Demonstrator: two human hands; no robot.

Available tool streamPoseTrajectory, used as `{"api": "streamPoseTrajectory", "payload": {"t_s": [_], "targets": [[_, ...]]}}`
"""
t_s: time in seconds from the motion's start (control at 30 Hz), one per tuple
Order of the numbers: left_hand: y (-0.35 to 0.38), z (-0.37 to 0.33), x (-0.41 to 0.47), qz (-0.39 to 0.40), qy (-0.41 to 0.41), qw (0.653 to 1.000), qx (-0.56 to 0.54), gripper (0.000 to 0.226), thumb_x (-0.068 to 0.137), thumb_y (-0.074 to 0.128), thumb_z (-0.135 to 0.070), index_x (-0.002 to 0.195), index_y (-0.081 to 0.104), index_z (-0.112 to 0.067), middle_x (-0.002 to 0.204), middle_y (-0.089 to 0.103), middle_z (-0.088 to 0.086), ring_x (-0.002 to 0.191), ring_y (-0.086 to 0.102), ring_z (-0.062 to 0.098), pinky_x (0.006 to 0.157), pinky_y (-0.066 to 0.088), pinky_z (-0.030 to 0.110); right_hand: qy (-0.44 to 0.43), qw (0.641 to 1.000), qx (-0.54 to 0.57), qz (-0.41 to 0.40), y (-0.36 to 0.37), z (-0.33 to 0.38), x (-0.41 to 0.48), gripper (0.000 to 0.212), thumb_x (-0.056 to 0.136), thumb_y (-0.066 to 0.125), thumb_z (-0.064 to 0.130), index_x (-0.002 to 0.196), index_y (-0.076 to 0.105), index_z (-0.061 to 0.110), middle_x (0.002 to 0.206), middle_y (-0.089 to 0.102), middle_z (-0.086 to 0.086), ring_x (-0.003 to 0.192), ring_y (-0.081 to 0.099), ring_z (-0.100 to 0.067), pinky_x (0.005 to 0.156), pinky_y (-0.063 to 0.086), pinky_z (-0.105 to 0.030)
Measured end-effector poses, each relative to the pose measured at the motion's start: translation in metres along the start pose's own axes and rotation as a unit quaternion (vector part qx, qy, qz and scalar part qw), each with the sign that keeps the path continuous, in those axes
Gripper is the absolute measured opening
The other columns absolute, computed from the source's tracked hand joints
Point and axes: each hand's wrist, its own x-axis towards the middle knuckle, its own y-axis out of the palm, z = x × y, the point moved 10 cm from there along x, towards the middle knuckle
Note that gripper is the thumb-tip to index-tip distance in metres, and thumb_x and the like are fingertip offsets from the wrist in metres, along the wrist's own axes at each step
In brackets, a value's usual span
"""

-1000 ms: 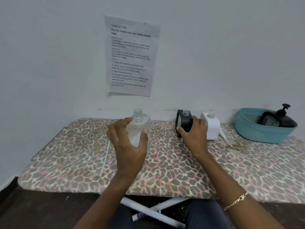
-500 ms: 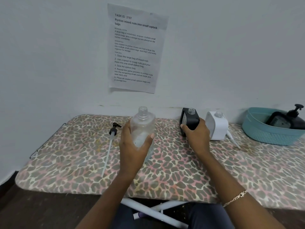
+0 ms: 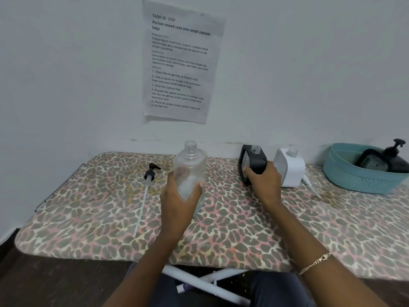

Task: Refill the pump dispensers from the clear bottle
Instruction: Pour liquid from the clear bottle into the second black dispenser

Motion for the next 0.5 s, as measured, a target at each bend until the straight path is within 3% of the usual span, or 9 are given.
{"api": "streamPoseTrajectory", "payload": {"t_s": [0.13, 0.33, 0.5], "targets": [[0.002, 0.000, 0.000, 0.002, 0.005, 1.000, 0.000, 0.049, 0.091, 0.080, -0.032, 0.130, 0.049, -0.034, 0.114, 0.061, -0.018, 0.098, 0.058, -0.022, 0.075, 0.047, 0.001, -0.014, 1.000, 0.003, 0.025, -0.006, 0.002, -0.015, 0.029, 0.086, 0.077, 0.027, 0.107, 0.058, 0.022, 0.098, 0.067, 0.008, 0.084, 0.061, -0.001, 0.063, 0.047, -0.021], [0.006, -0.006, -0.003, 0.013, 0.021, 1.000, -0.013, 0.049, 0.094, 0.078, -0.025, 0.130, 0.047, -0.036, 0.116, 0.058, -0.026, 0.100, 0.058, -0.023, 0.078, 0.045, 0.000, -0.039, 0.998, 0.014, 0.050, -0.019, 0.000, -0.053, 0.031, 0.088, 0.078, 0.028, 0.113, 0.060, 0.023, 0.105, 0.070, 0.010, 0.088, 0.065, 0.001, 0.066, 0.049, -0.017], [0.013, -0.004, -0.001, 0.040, 0.028, 0.999, 0.013, 0.047, 0.094, 0.076, -0.030, 0.133, 0.051, -0.025, 0.120, 0.063, -0.009, 0.096, 0.061, -0.017, 0.073, 0.047, 0.002, -0.050, 0.996, 0.031, 0.068, -0.033, -0.001, -0.084, 0.034, 0.087, 0.080, 0.025, 0.112, 0.058, 0.033, 0.096, 0.066, 0.023, 0.080, 0.062, 0.019, 0.061, 0.048, -0.005]]}}
